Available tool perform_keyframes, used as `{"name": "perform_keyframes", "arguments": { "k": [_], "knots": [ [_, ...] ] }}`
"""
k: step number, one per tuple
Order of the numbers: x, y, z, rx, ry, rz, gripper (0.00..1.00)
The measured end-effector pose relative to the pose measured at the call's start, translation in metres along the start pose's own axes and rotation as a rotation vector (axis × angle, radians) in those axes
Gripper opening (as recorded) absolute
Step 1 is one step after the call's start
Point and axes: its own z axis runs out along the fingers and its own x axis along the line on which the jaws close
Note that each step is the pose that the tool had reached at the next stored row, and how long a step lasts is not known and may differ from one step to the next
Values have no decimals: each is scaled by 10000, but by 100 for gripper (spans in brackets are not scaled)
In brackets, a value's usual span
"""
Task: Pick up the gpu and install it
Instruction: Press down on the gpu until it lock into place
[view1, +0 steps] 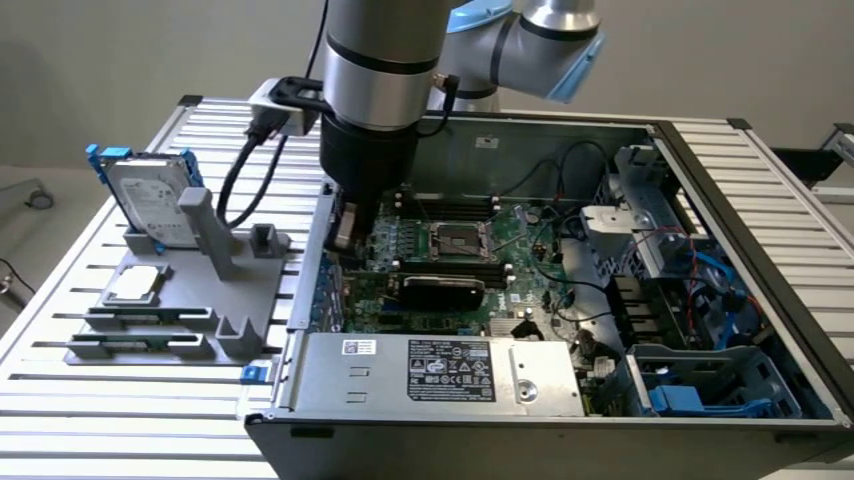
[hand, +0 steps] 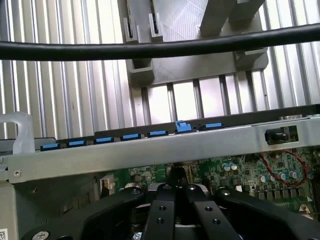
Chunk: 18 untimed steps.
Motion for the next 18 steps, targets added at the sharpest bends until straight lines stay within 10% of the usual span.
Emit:
{"name": "perform_keyframes", "arguments": {
  "k": [7, 18],
  "knots": [
    [0, 1, 0, -29, -113, 668, 11],
    [-1, -5, -7, -34, -125, 739, 11]
  ]
}}
